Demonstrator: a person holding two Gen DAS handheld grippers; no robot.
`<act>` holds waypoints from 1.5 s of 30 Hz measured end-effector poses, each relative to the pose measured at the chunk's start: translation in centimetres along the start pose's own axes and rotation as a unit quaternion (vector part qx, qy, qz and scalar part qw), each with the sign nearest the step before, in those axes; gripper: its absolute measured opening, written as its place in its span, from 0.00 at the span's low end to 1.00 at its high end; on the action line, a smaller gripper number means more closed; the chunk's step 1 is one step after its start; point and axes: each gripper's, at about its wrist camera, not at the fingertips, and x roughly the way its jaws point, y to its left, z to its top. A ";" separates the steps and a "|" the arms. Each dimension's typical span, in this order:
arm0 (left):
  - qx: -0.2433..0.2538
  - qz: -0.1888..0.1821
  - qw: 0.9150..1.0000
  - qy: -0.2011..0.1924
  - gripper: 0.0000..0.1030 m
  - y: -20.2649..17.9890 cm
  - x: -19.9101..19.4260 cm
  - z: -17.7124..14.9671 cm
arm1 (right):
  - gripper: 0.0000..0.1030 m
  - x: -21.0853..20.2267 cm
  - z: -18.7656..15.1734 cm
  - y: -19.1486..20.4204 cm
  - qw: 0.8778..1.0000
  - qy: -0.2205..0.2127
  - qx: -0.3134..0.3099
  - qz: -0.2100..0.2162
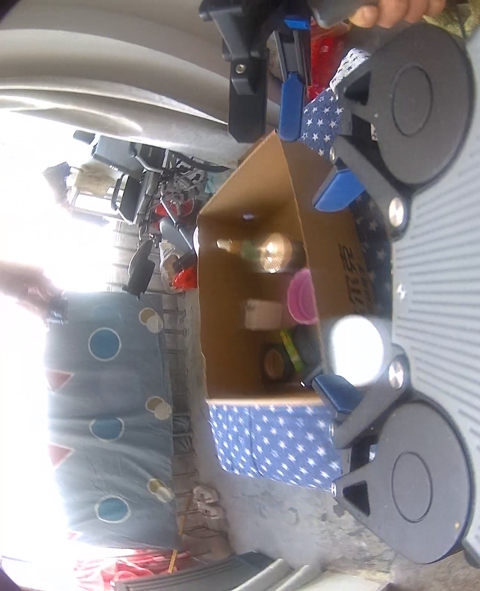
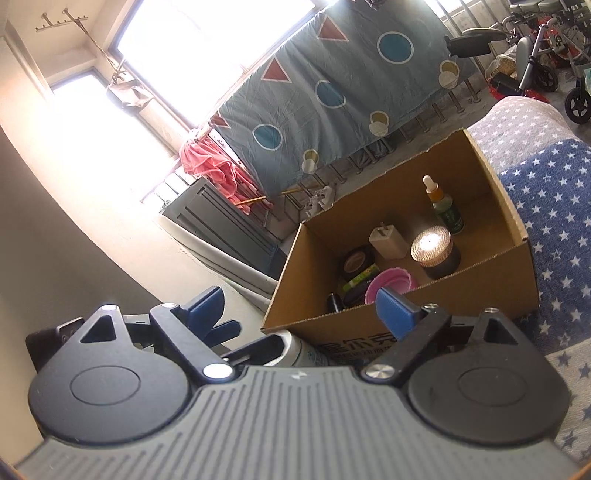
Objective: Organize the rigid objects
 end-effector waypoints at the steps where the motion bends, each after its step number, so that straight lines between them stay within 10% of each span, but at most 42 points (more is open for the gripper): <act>1: -0.005 0.002 1.000 0.002 0.93 0.6 0.0 -0.3 | 0.92 0.5 -0.2 0.0 1.000 0.007 0.001 0.000; 17: -0.018 0.030 0.996 0.076 0.80 4.1 6.0 -2.8 | 0.92 12.9 -2.5 1.5 0.995 0.096 0.022 0.000; 25: -0.036 0.004 0.994 0.100 0.63 5.0 7.3 -3.7 | 0.70 16.8 -4.0 1.2 0.991 0.132 0.010 -0.014; 31: -0.019 0.010 0.995 0.096 0.55 4.0 7.2 -4.0 | 0.49 17.4 -4.6 0.8 0.991 0.133 0.016 -0.003; 45: 0.021 -0.014 0.995 0.099 0.52 -1.8 6.2 -3.6 | 0.48 13.1 -4.4 -0.4 0.995 0.100 -0.002 0.002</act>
